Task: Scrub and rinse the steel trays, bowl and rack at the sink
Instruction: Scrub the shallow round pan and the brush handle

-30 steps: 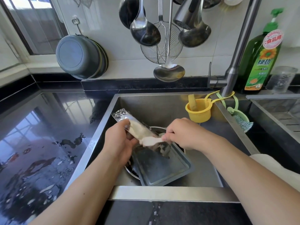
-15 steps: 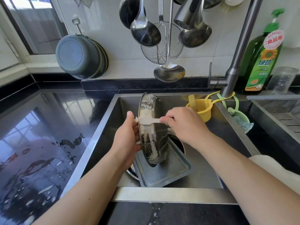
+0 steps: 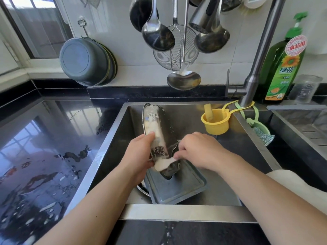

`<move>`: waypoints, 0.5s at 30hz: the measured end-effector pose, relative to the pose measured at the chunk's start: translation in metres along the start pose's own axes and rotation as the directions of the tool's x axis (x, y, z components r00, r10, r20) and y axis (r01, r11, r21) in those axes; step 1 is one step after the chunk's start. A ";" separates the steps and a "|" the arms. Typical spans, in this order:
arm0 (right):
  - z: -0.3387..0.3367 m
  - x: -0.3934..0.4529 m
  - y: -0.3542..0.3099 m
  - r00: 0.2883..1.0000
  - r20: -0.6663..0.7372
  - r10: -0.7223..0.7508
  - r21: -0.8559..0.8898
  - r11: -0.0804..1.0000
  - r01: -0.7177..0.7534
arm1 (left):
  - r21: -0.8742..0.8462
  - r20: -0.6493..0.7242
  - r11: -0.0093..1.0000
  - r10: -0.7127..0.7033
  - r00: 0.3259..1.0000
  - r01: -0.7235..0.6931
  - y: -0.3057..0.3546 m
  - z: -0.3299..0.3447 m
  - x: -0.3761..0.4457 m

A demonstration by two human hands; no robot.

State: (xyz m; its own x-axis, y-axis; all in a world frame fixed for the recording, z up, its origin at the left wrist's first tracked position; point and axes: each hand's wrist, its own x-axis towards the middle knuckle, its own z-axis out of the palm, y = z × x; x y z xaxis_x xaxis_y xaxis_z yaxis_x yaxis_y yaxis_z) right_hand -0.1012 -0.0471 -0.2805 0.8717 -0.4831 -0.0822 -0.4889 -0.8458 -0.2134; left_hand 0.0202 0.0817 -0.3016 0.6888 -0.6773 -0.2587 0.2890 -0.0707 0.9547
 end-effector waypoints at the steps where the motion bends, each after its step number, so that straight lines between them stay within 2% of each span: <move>1: -0.002 0.002 -0.002 0.998 -0.061 -0.015 0.027 0.999 0.016 | 0.014 0.021 1.000 -0.025 0.999 0.025 0.000 0.000 0.000; 4: -0.005 0.006 -0.005 0.982 -0.185 -0.044 0.089 0.994 0.061 | 0.015 0.018 1.000 -0.027 0.999 0.027 -0.001 -0.001 0.001; 6: -0.003 0.006 0.000 0.993 -0.115 -0.018 0.117 0.993 0.032 | -0.044 -0.043 0.999 0.005 0.999 -0.007 -0.001 -0.004 0.002; 8: -0.002 0.003 0.008 1.000 -0.011 0.007 0.066 0.998 -0.006 | -0.163 -0.111 0.986 0.012 0.994 -0.030 0.003 -0.010 0.003; 11: -0.006 -0.001 0.016 1.000 -0.004 0.015 -0.043 0.999 -0.015 | -0.339 -0.110 0.940 0.002 0.994 -0.040 0.005 -0.016 0.006; 12: -0.007 -0.002 0.015 0.999 -0.036 0.001 -0.054 0.999 -0.003 | -0.316 -0.085 0.948 0.000 0.996 -0.027 0.005 -0.013 0.004; 15: -0.007 0.000 0.004 0.977 -0.202 -0.075 -0.035 0.997 0.069 | -0.107 -0.012 0.994 -0.019 1.000 0.018 -0.001 0.001 -0.001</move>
State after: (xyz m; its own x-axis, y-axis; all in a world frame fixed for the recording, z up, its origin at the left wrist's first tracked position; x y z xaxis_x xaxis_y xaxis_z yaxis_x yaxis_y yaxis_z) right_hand -0.1031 -0.0520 -0.2742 0.8811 -0.4541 0.1324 -0.4282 -0.8846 -0.1847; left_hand 0.0186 0.0814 -0.3017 0.6908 -0.6673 -0.2786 0.3705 -0.0042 0.9288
